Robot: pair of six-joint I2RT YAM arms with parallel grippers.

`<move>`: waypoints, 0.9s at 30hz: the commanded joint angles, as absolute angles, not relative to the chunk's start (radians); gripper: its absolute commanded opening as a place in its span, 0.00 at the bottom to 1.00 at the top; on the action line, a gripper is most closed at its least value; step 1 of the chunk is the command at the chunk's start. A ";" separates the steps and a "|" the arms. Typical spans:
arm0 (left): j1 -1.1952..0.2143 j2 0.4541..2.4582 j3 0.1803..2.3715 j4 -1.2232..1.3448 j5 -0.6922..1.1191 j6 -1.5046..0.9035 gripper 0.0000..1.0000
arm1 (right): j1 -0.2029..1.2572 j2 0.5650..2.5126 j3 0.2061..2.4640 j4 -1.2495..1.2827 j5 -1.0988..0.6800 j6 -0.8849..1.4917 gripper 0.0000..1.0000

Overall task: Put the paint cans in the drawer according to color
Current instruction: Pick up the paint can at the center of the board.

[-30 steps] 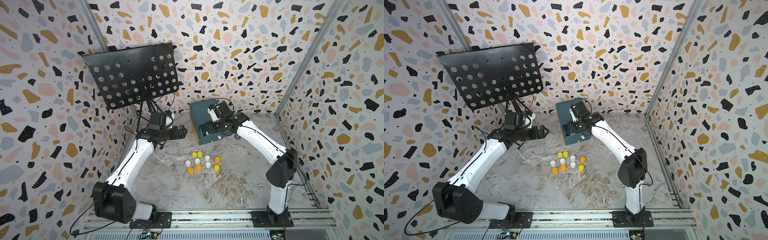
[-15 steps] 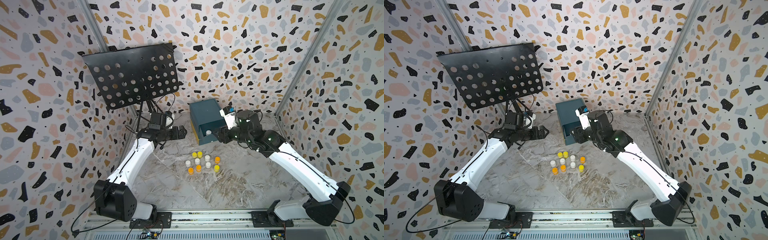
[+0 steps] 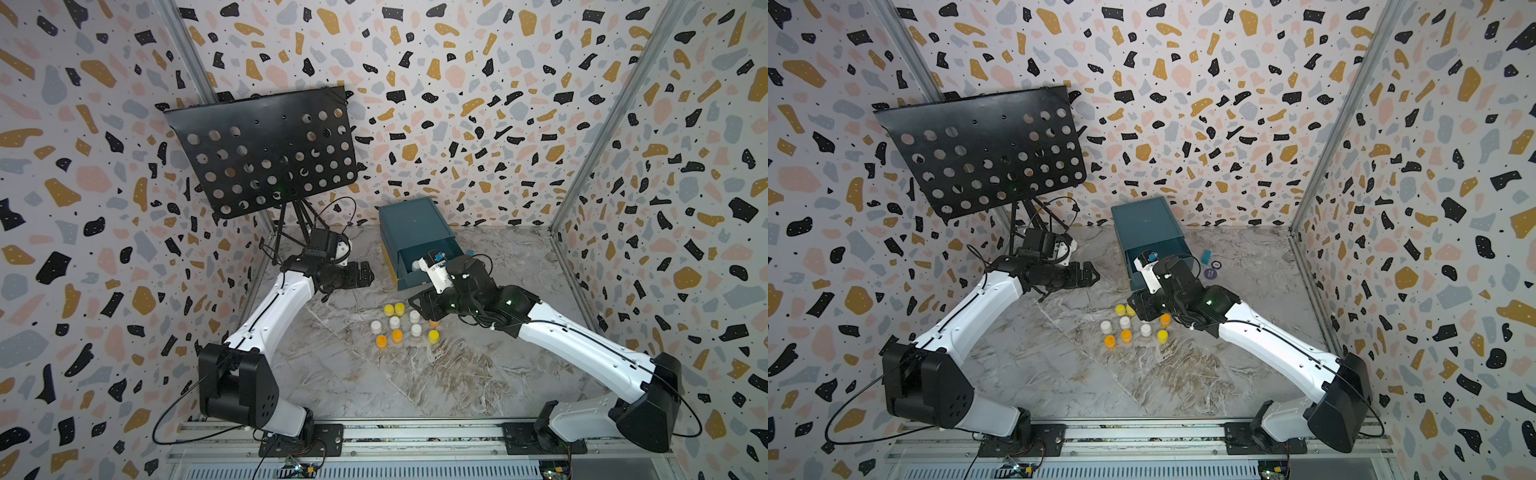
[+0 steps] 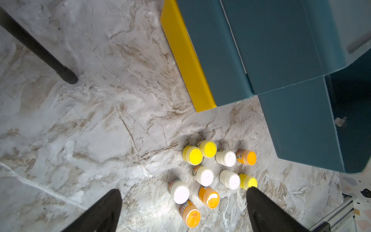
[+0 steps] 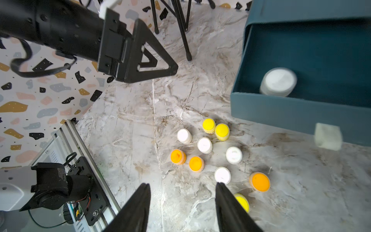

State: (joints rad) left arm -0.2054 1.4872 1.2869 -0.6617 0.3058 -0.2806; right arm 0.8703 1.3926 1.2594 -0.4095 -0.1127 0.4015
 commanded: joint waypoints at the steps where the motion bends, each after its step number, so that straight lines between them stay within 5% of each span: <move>1: -0.201 1.521 1.285 -0.683 0.320 -0.264 1.00 | 0.876 1.438 1.289 -0.403 -0.054 0.435 0.57; 10: -0.201 1.651 1.357 -0.783 0.366 -0.258 0.97 | 0.888 1.595 1.317 -0.385 -0.031 0.500 0.55; 27: -0.112 1.392 1.236 -0.594 0.283 -0.329 1.00 | 0.982 1.862 1.449 -0.358 -0.043 0.520 0.56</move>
State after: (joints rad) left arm -0.1223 1.4330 1.2659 -0.6647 0.2806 -0.3092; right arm 0.9787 1.8507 1.3907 -0.3584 -0.0387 0.5068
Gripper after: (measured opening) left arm 0.995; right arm 0.561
